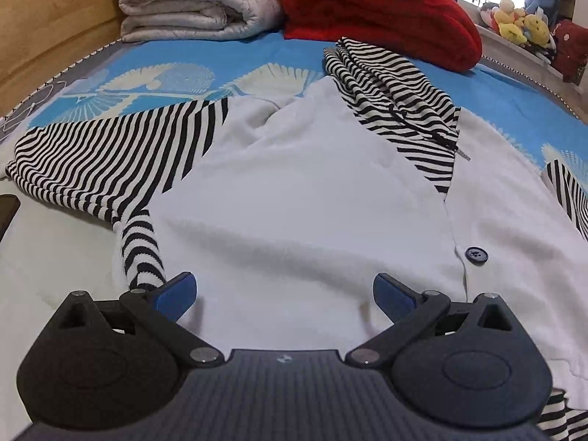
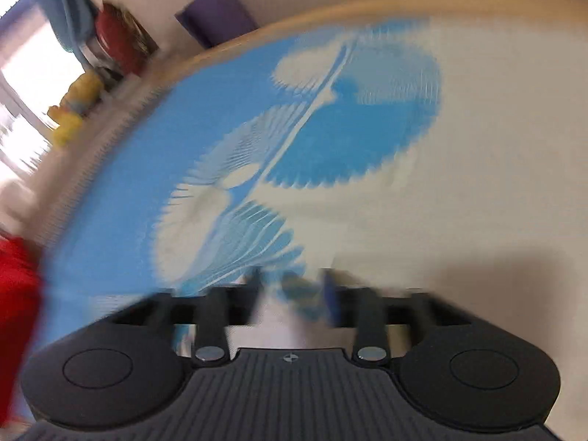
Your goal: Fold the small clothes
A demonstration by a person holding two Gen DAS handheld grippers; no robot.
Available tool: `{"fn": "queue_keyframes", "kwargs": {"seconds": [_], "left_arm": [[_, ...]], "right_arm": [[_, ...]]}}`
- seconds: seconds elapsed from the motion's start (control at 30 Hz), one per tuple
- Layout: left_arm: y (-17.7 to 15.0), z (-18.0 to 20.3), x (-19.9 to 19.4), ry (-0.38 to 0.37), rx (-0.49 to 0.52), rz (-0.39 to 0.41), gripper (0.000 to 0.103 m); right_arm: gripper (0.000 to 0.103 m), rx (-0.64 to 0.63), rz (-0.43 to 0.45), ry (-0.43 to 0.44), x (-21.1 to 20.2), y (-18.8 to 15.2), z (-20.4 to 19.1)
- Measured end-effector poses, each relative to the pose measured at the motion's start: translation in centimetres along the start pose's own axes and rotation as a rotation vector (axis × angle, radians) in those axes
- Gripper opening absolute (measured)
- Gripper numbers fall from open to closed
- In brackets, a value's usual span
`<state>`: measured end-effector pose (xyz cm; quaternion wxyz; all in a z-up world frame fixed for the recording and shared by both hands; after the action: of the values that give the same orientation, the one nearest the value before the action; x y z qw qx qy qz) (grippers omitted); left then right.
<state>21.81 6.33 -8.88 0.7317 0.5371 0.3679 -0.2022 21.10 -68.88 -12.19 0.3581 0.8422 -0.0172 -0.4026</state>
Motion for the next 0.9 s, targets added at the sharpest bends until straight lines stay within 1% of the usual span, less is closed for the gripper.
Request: {"fn": "queue_keyframes", "kwargs": {"seconds": [0.03, 0.07, 0.1, 0.13, 0.17, 0.23, 0.27, 0.3, 0.33, 0.37, 0.4, 0.43, 0.47, 0.5, 0.53, 0.6, 0.7, 0.77, 0.8, 0.83, 0.87, 0.9], "left_arm": [[0.0, 0.1, 0.0, -0.001, 0.000, 0.001, 0.103], [0.0, 0.1, 0.1, -0.003, -0.002, -0.001, 0.103], [-0.1, 0.2, 0.1, -0.004, -0.005, -0.002, 0.103], [-0.1, 0.3, 0.1, -0.006, -0.006, -0.002, 0.103], [-0.1, 0.3, 0.1, -0.005, -0.006, -0.001, 0.103], [-0.1, 0.4, 0.0, -0.003, -0.003, 0.009, 0.103], [0.0, 0.5, -0.1, 0.001, 0.001, 0.019, 0.103], [0.0, 0.5, -0.1, 0.009, 0.006, 0.028, 0.103], [0.1, 0.4, 0.0, 0.018, 0.011, 0.037, 0.103], [0.2, 0.3, 0.0, 0.028, 0.014, 0.043, 0.103], [0.4, 0.1, 0.1, 0.040, 0.011, 0.046, 0.103], [0.5, -0.1, 0.2, 0.045, 0.003, 0.047, 0.103], [0.7, -0.3, 0.2, 0.046, -0.005, 0.048, 0.103], [0.8, -0.5, 0.2, 0.049, -0.012, 0.049, 0.103], [0.9, -0.7, 0.2, 0.050, -0.016, 0.051, 0.103], [1.0, -1.0, 0.1, 0.049, -0.017, 0.050, 0.103], [1.1, -1.2, 0.1, 0.049, -0.009, 0.048, 0.103], [1.3, -1.2, -0.1, 0.036, -0.016, 0.046, 0.103], [1.4, -1.2, -0.3, 0.028, -0.019, 0.050, 0.103], [1.6, -1.3, -0.5, 0.023, -0.020, 0.055, 0.103], [1.6, -1.3, -0.7, 0.021, -0.018, 0.059, 0.103], [1.8, -1.4, -1.0, 0.018, -0.017, 0.060, 0.103]], "right_arm": [[0.061, 0.021, -0.024, 0.069, -0.3, -0.9, 0.5], [0.061, 0.018, -0.054, 0.110, -0.3, -1.7, 0.5], [0.063, -0.004, -0.071, 0.131, -0.3, -2.6, 0.2], [0.063, -0.048, -0.066, 0.127, -0.6, -3.5, -0.1], [0.063, -0.104, -0.037, 0.106, -1.2, -4.0, -0.9], [0.068, -0.241, -0.011, 0.036, -1.6, -5.0, -2.9], [0.068, -0.297, -0.005, 0.003, -1.6, -5.2, -3.9], [0.047, -0.351, -0.002, -0.023, -1.5, -5.6, -4.9], [0.013, -0.405, -0.012, -0.057, -1.2, -5.9, -5.7], [0.013, -0.440, -0.018, -0.090, -0.7, -5.8, -6.0], [0.011, -0.458, -0.009, -0.115, -0.7, -5.6, -6.4], [0.010, -0.482, 0.007, -0.157, -0.7, -5.4, -6.7], [0.010, -0.507, 0.033, -0.255, -0.9, -5.1, -6.7], [0.009, -0.518, 0.047, -0.314, -0.5, -4.7, -6.6], [0.009, -0.517, 0.060, -0.352, -0.5, -4.2, -6.2], [0.009, -0.501, 0.040, -0.356, -0.1, -3.6, -5.1], [0.010, -0.507, 0.043, -0.390, 0.0, -3.8, -4.6], [0.017, -0.509, 0.052, -0.392, -0.3, -4.2, -4.8], [0.030, -0.507, 0.056, -0.393, -0.5, -4.3, -4.9], [0.048, -0.512, 0.056, -0.400, -1.2, -4.4, -5.0], [0.053, -0.524, 0.052, -0.410, -1.7, -4.6, -5.3], [0.055, -0.542, 0.059, -0.410, -2.7, -4.8, -5.7]]}}
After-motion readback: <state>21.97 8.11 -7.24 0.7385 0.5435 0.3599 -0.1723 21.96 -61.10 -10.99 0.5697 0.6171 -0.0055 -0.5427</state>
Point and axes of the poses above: each gripper's, at about its wrist camera, not at the fingertips, and x roughly the way its jaws point, z to its right, y to its top, the point moved 3 cm from there along x, roughly the way its jaws point, and after that the axes turned 15 degrees about -x, right-handed, at the moved point
